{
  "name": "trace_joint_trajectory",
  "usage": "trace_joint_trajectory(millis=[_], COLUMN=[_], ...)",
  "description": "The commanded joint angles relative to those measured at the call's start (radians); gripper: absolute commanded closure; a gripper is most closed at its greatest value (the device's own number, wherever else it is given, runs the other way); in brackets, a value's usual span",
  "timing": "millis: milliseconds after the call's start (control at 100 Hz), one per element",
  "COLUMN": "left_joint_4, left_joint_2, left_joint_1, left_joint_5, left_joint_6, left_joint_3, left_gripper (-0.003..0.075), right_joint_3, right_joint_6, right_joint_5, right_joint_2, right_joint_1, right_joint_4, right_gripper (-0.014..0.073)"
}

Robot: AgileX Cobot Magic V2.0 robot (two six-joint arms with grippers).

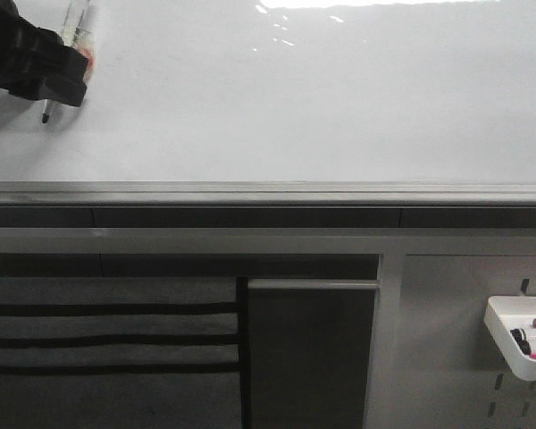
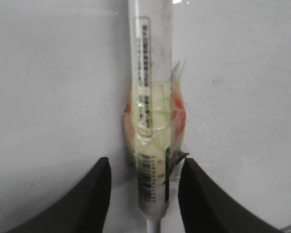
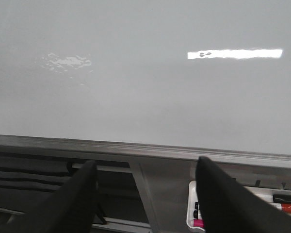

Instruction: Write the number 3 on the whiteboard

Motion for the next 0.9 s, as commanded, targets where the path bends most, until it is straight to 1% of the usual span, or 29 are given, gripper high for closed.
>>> trace_joint_trajectory(millis=[0, 100, 190, 270, 370, 440, 460, 520, 590, 690, 710, 720, 740, 760, 780, 850, 890], left_joint_4=[-0.002, -0.001, 0.003, 0.005, 0.021, 0.026, 0.021, 0.007, -0.055, -0.252, -0.299, -0.315, -0.375, -0.402, -0.438, -0.529, -0.558], left_joint_2=[-0.024, -0.028, -0.043, -0.069, -0.125, -0.174, -0.194, -0.232, -0.274, -0.322, -0.328, -0.328, -0.334, -0.336, -0.341, -0.344, -0.344], left_joint_1=[0.000, 0.000, 0.000, 0.000, -0.001, -0.008, -0.012, -0.025, -0.046, -0.075, -0.082, -0.082, -0.091, -0.096, -0.106, -0.135, -0.150], left_joint_5=[-0.074, -0.070, -0.046, -0.006, 0.097, 0.224, 0.282, 0.399, 0.542, 0.746, 0.781, 0.781, 0.826, 0.849, 0.891, 0.975, 1.003], left_joint_6=[0.000, 0.000, 0.000, 0.000, 0.006, 0.044, 0.073, 0.146, 0.264, 0.483, 0.532, 0.532, 0.603, 0.641, 0.707, 0.798, 0.820], left_joint_3=[-0.031, -0.031, -0.031, -0.031, -0.033, -0.045, -0.053, -0.072, -0.100, -0.146, -0.151, -0.154, -0.164, -0.169, -0.176, -0.194, -0.199], left_gripper=[0.0528, 0.0627, 0.0689, 0.0733, 0.0738, 0.0738, 0.0738, 0.0738, 0.0738, 0.0738, 0.0738, 0.0738, 0.0738, 0.0738, 0.0738, 0.0738, 0.0738], right_joint_3=[-0.035, -0.035, -0.035, -0.053, -0.100, -0.137, -0.148, -0.175, -0.208, -0.254, -0.261, -0.268, -0.278, -0.290, -0.298, -0.347, -0.372], right_joint_6=[-0.010, -0.010, -0.010, -0.010, -0.010, -0.035, -0.055, -0.122, -0.223, -0.394, -0.436, -0.467, -0.502, -0.558, -0.604, -0.729, -0.756], right_joint_5=[-0.082, -0.082, -0.080, -0.045, 0.050, 0.119, 0.146, 0.202, 0.270, 0.360, 0.384, 0.392, 0.421, 0.452, 0.482, 0.582, 0.613], right_joint_2=[0.016, 0.016, 0.018, 0.028, 0.069, 0.112, 0.131, 0.173, 0.229, 0.313, 0.333, 0.339, 0.357, 0.375, 0.391, 0.459, 0.489], right_joint_1=[-0.001, -0.001, -0.001, -0.001, -0.001, -0.001, -0.001, -0.001, -0.001, 0.000, 0.000, 0.000, 0.000, 0.000, 0.000, 0.005, 0.015], right_joint_4=[0.007, 0.007, 0.010, 0.032, 0.065, 0.099, 0.125, 0.191, 0.296, 0.457, 0.493, 0.504, 0.539, 0.574, 0.607, 0.685, 0.690], right_gripper=[0.0200, 0.0200, 0.0200, 0.0200, 0.0200, 0.0200, 0.0200, 0.0200, 0.0200, 0.0200, 0.0200, 0.0200, 0.0200, 0.0200, 0.0200, 0.0200, 0.0200])
